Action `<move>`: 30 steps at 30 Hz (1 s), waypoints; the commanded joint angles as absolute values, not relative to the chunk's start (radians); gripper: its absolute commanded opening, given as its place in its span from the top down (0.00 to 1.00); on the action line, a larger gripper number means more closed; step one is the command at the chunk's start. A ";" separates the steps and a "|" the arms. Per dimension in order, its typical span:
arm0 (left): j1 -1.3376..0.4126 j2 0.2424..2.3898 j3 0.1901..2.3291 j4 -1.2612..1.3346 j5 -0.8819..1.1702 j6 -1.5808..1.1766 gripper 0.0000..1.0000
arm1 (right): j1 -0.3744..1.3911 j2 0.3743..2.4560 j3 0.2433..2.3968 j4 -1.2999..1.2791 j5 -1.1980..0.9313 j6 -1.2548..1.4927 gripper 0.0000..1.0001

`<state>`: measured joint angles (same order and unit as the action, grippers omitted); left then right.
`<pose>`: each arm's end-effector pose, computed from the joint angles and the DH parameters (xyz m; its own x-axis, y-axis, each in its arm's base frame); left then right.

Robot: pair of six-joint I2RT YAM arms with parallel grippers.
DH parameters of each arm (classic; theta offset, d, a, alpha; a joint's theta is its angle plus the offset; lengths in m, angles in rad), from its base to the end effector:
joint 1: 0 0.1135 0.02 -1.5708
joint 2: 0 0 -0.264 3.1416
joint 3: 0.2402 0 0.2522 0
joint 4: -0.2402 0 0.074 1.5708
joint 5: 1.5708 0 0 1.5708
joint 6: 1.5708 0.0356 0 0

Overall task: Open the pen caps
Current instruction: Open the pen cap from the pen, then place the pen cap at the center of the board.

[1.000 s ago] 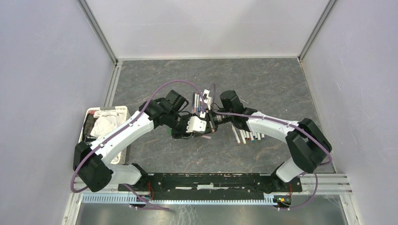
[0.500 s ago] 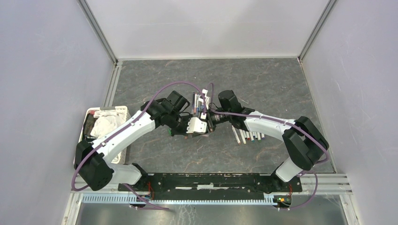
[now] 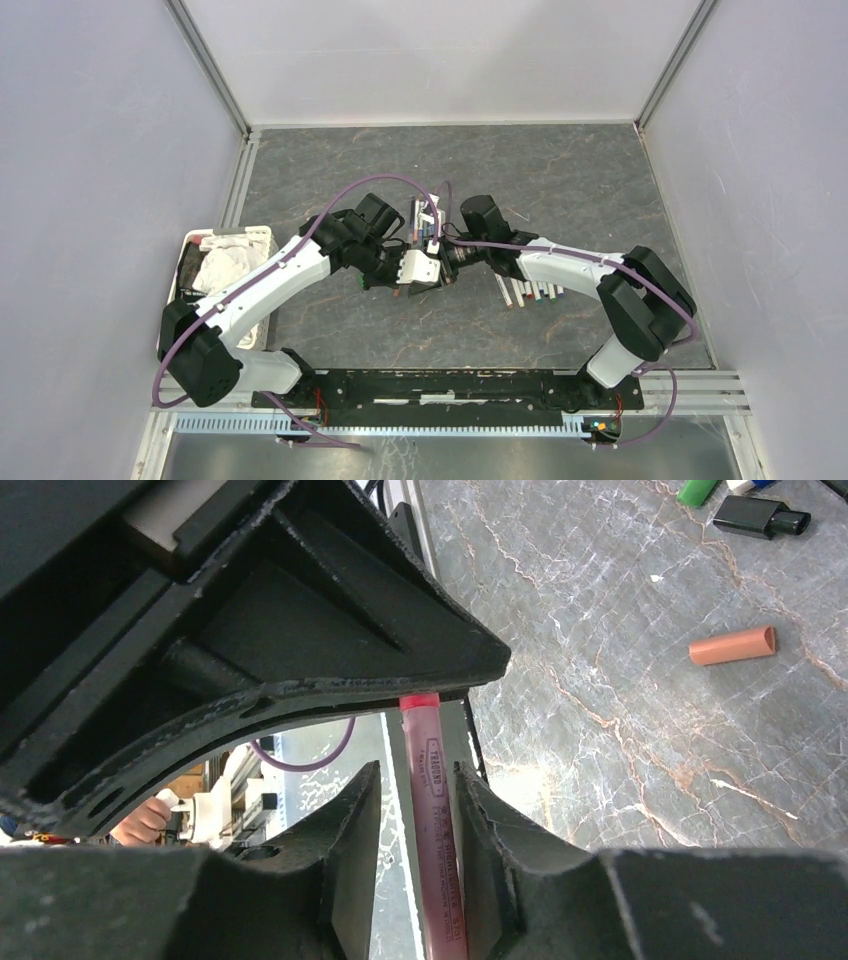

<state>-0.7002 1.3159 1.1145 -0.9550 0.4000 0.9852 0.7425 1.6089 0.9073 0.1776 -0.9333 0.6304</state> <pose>0.1811 -0.1707 0.2810 0.2077 0.8288 -0.5196 0.9777 -0.1581 0.1385 0.2299 0.2498 0.2174 -0.8372 -0.2921 -0.4624 -0.5219 0.1736 0.8352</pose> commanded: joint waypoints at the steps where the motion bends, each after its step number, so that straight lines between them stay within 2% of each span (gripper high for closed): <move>1: -0.701 1.311 1.150 -0.939 0.393 0.974 0.98 | 0.761 1.630 0.974 0.178 -0.933 0.618 0.68; 3: -0.701 1.313 1.151 -0.939 0.390 0.975 0.98 | 0.761 1.637 0.981 0.177 -0.933 0.619 0.77; 6: -0.701 1.317 1.151 -0.939 0.380 0.983 0.98 | 0.762 1.649 0.994 0.161 -0.931 0.609 0.99; 7: -0.701 1.318 1.149 -0.939 0.373 0.989 0.98 | 0.761 1.654 1.000 0.145 -0.929 0.600 1.00; 12: -0.668 1.309 1.111 -0.939 0.269 1.076 0.98 | 0.738 1.638 0.953 0.111 -0.928 0.563 1.00; 21: -0.357 1.321 1.111 -0.992 0.141 1.384 0.98 | 0.662 1.447 0.755 -0.078 -0.869 0.405 1.00; 26: -0.309 1.315 1.120 -1.003 0.165 1.402 0.98 | 0.650 1.325 0.622 -0.069 -0.838 0.404 1.00; 30: -0.322 1.324 1.163 -1.030 0.303 1.333 0.98 | 0.645 1.306 0.634 -0.057 -0.827 0.417 1.00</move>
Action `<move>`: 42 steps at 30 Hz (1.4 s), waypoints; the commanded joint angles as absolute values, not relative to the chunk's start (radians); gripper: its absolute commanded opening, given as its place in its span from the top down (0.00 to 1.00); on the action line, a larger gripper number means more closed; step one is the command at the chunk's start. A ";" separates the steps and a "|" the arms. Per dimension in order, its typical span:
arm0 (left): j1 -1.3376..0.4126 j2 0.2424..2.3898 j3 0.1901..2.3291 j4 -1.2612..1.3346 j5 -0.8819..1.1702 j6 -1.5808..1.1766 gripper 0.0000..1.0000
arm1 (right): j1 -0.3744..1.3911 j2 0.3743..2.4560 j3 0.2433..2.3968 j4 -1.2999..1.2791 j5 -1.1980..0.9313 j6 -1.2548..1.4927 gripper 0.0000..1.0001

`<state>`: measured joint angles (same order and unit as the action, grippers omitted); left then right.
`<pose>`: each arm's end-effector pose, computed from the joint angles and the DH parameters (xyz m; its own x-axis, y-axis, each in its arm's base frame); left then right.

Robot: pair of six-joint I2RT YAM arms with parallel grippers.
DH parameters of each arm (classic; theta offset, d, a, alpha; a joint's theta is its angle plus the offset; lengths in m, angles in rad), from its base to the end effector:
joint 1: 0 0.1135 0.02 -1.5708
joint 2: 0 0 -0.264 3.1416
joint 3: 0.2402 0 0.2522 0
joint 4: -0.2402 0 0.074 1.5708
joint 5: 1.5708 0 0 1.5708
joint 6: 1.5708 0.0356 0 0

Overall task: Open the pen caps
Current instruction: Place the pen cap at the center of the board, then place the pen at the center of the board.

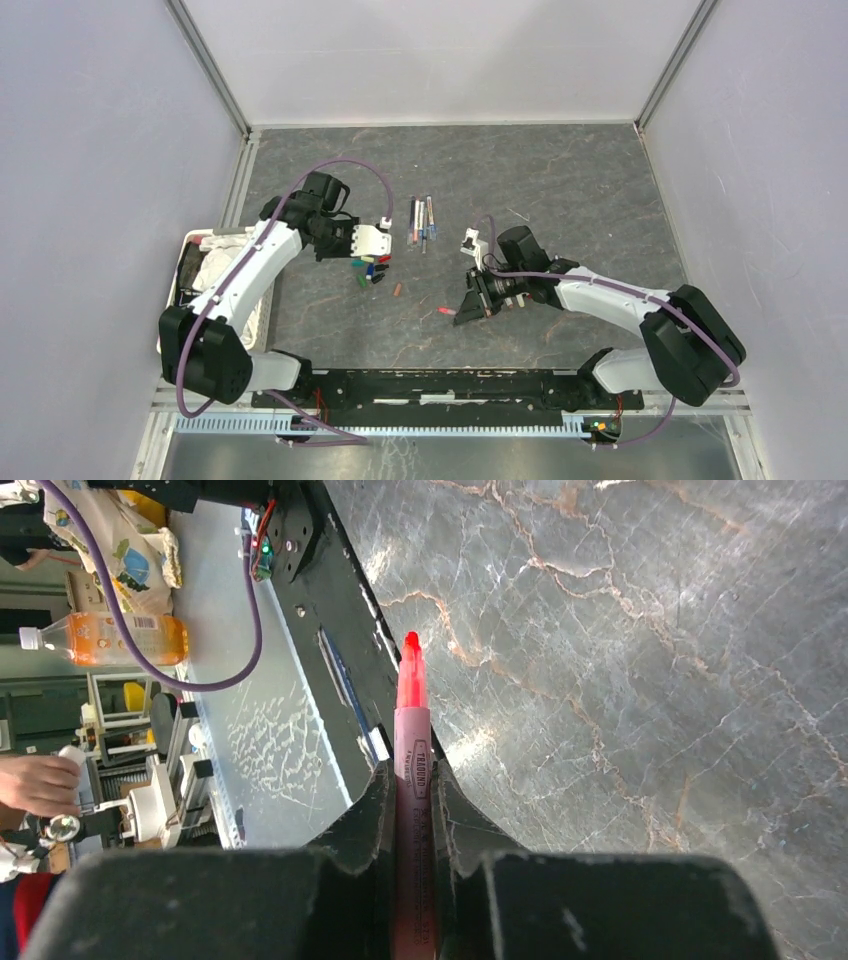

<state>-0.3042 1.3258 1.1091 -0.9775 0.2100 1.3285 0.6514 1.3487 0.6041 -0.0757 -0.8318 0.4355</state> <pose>0.2345 -0.0814 0.2744 0.1425 0.9504 -0.2764 0.9491 -0.0520 0.3105 0.1824 0.1722 0.1775 -0.8687 -0.3050 -0.3903 -0.4884 0.3956 0.7778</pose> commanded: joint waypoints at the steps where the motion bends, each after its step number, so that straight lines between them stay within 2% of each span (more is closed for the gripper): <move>1: -0.331 1.331 1.179 -1.042 0.336 1.303 0.98 | 0.646 1.305 0.640 -0.042 -0.828 0.423 1.00; 3: -0.361 1.333 1.200 -1.053 0.401 1.242 0.96 | 0.645 1.313 0.660 -0.022 -0.837 0.440 1.00; 4: -0.385 1.325 1.200 -1.053 0.431 1.216 0.88 | 0.645 1.326 0.669 0.005 -0.849 0.458 1.00; 6: -0.453 1.300 1.175 -1.029 0.476 1.156 0.64 | 0.647 1.353 0.689 0.074 -0.880 0.515 1.00; 7: -0.492 1.281 1.158 -1.011 0.484 1.119 0.60 | 0.647 1.367 0.693 0.117 -0.894 0.555 1.00; 10: -0.623 1.249 1.135 -0.983 0.449 1.068 0.60 | 0.645 1.395 0.692 0.250 -0.929 0.659 1.00; 14: -0.634 1.270 1.129 -0.971 0.387 1.050 0.67 | 0.641 1.396 0.739 0.117 -0.859 0.558 1.00; 17: -0.630 1.300 1.082 -0.900 0.315 1.033 0.73 | 0.615 1.360 0.751 -0.030 -0.642 0.475 1.00; 23: -0.584 1.384 1.042 -0.788 0.282 0.995 0.73 | 0.584 1.240 0.690 -0.145 -0.201 0.420 1.00; 30: -0.465 1.448 1.046 -0.747 0.347 0.984 0.66 | 0.581 1.163 0.601 -0.152 0.156 0.386 1.00; 39: -0.363 1.470 1.176 -0.771 0.402 0.783 0.47 | 0.582 1.221 0.518 -0.048 0.227 0.437 1.00; 42: -0.336 1.481 1.218 -0.812 0.434 0.749 0.46 | 0.583 1.235 0.503 -0.035 0.229 0.450 0.99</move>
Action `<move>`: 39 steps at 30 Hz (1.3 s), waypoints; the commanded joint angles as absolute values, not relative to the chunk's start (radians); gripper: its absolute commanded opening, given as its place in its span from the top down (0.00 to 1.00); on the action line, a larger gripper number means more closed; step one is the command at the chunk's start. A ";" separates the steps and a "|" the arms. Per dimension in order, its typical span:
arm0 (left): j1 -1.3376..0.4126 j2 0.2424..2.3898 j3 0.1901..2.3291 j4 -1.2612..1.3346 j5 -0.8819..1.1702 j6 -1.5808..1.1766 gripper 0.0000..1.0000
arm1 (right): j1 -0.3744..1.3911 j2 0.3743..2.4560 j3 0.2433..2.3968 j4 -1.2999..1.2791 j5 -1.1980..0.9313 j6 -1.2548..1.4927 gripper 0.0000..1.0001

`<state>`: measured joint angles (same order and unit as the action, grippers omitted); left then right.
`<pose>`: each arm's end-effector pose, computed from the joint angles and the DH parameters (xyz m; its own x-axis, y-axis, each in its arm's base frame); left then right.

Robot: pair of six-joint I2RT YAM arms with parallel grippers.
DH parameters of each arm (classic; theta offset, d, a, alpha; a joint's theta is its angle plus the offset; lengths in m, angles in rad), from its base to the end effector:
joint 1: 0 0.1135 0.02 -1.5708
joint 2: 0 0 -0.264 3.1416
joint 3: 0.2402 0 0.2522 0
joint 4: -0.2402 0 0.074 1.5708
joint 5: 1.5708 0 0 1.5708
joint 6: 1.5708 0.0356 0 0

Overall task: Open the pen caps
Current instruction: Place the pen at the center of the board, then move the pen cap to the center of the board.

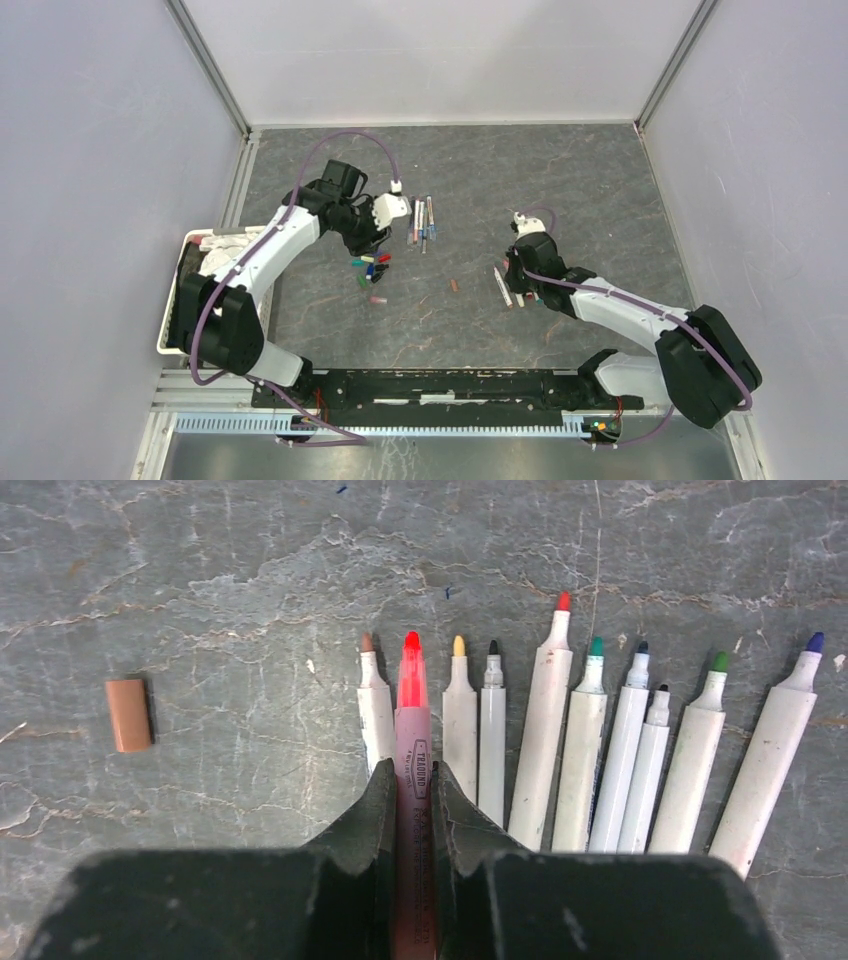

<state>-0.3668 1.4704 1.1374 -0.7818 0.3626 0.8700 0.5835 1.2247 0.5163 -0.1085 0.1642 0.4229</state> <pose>0.2680 -0.1165 0.2565 -0.1727 0.8319 -0.5274 0.9508 0.2806 0.1312 0.1953 0.1220 0.1685 -0.7396 -0.0031 -0.6731 -0.1608 0.9718 0.1722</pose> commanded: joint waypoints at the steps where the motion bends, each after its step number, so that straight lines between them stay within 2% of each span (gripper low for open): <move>1: -0.330 1.482 1.224 -0.817 0.445 0.738 0.46 | 0.584 1.242 0.498 -0.032 0.233 0.455 0.94; 5: -0.322 1.470 1.219 -0.822 0.469 0.714 0.45 | 0.590 1.247 0.473 -0.018 0.243 0.470 0.73; 11: -0.320 1.460 1.166 -0.872 0.497 0.781 0.45 | 0.597 1.252 0.474 -0.033 0.276 0.479 0.61; 22: -0.321 1.375 0.953 -0.979 0.453 1.134 0.46 | 0.704 1.230 0.597 -0.066 0.309 0.477 0.64; 26: -0.323 1.359 0.911 -0.986 0.443 1.183 0.46 | 0.789 1.331 0.699 -0.071 0.268 0.464 0.59; 30: -0.367 1.333 0.823 -0.924 0.412 1.193 0.47 | 0.827 1.430 0.751 -0.060 0.227 0.468 0.58; 39: -0.463 1.230 0.676 -0.759 0.425 1.185 0.45 | 0.829 1.528 0.748 -0.011 0.145 0.477 0.57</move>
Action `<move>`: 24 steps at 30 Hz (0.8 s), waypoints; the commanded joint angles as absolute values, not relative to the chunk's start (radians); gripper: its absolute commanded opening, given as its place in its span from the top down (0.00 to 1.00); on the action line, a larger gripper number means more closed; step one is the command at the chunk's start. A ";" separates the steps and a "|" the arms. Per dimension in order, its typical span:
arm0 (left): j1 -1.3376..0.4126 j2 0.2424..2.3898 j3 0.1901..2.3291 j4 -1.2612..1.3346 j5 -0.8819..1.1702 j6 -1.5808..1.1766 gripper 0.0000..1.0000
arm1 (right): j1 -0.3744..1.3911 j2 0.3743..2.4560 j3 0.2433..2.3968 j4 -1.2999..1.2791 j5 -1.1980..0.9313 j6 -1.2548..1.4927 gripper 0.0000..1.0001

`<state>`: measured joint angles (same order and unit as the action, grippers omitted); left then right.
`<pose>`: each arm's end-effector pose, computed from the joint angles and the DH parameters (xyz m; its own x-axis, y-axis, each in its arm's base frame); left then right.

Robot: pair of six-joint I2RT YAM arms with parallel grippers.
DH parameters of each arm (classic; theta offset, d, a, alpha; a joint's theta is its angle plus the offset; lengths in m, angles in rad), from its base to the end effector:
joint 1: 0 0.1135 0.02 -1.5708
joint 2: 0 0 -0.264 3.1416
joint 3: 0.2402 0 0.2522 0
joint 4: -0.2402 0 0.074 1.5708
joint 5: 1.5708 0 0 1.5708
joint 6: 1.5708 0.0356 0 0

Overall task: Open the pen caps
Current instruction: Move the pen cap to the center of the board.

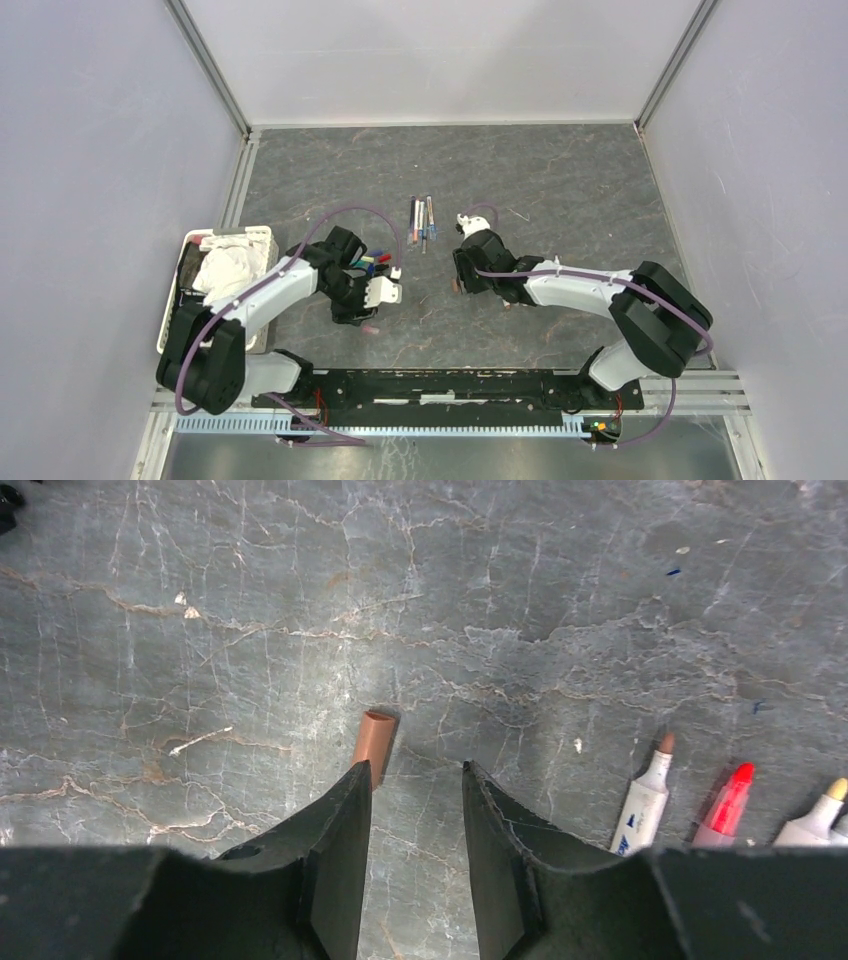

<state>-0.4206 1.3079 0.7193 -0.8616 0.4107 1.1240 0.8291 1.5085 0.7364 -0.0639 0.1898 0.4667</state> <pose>0.1779 -0.0952 0.1765 -0.0144 0.9122 -0.4094 0.9980 -0.0124 -0.0628 0.2035 0.2122 0.1682 -0.7350 -0.1481 -0.6617 -0.3448 0.9219 0.1766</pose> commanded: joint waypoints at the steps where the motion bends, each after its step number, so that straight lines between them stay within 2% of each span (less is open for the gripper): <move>1: -0.479 1.218 0.660 -0.745 0.426 1.181 0.45 | 0.829 1.538 0.750 -0.008 0.134 0.479 0.57; 7: -0.570 1.205 0.574 -0.642 0.388 1.123 0.46 | 0.838 1.580 0.758 0.025 0.106 0.491 0.58; 14: -0.577 1.224 0.558 -0.580 0.370 1.104 0.48 | 0.854 1.588 0.730 0.041 0.113 0.505 0.61; 24: -0.574 1.289 0.592 -0.426 0.313 0.941 0.52 | 0.855 1.613 0.747 0.040 0.119 0.508 0.70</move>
<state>-0.5735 1.2434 0.5690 -0.5098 0.3473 1.0435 0.8494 1.5921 0.7357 0.0120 0.1131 0.4934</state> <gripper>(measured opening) 0.487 0.314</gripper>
